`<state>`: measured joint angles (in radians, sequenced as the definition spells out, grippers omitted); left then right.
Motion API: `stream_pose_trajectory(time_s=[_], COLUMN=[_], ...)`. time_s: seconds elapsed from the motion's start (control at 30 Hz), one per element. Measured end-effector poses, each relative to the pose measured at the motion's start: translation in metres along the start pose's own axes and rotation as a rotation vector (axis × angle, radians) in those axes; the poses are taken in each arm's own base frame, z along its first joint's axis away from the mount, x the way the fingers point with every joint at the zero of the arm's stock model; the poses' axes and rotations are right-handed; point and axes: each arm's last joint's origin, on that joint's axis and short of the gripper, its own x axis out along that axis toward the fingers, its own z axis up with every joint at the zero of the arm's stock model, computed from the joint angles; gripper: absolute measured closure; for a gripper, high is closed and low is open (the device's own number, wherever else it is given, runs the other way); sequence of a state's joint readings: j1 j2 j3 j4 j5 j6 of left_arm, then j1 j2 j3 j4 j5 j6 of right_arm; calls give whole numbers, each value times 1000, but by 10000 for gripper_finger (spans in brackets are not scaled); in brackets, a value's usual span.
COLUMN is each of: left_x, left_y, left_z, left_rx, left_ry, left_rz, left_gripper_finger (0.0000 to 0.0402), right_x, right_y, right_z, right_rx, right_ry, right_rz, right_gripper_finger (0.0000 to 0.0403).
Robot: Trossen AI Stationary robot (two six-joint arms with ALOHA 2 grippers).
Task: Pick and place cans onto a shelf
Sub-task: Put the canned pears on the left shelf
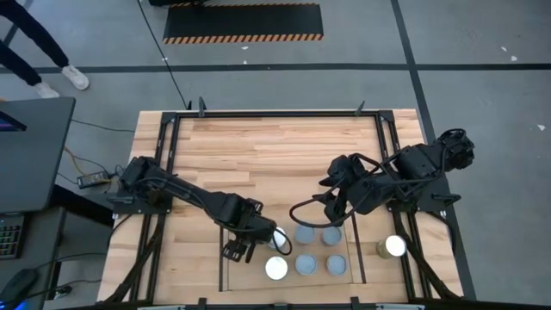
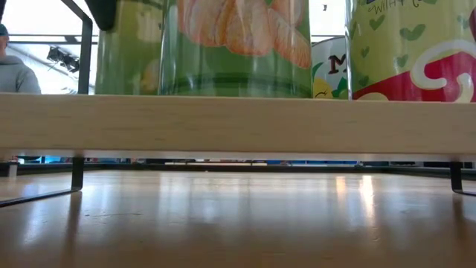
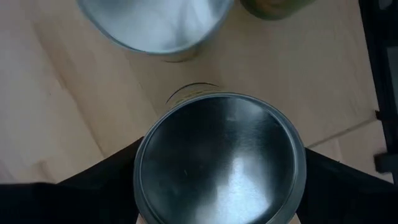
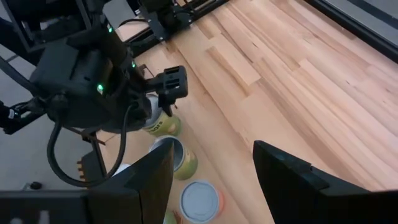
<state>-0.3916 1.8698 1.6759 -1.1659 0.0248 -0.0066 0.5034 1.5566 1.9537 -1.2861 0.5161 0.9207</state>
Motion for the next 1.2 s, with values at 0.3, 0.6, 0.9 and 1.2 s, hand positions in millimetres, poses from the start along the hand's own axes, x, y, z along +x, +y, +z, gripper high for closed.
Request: stream_pose_trajectory(time_s=[0.3, 0.6, 0.9, 1.2], left_x=[9, 9, 9, 8], left_y=[-1, -1, 0, -1], left_z=[4, 4, 2, 1], left_rx=[175, 423, 566, 533], left_ry=[-4, -7, 18, 26], left_rz=[-16, -42, -24, -45], left_gripper_finger=[82, 81, 81, 65], right_x=[0, 0, 0, 0], right_y=[2, 2, 3, 3], right_z=[1, 1, 1, 1], right_rx=[6, 7, 10, 12], right_ry=[-12, -7, -4, -4], right_rz=[15, 19, 28, 28], right_gripper_finger=[176, 176, 176, 176])
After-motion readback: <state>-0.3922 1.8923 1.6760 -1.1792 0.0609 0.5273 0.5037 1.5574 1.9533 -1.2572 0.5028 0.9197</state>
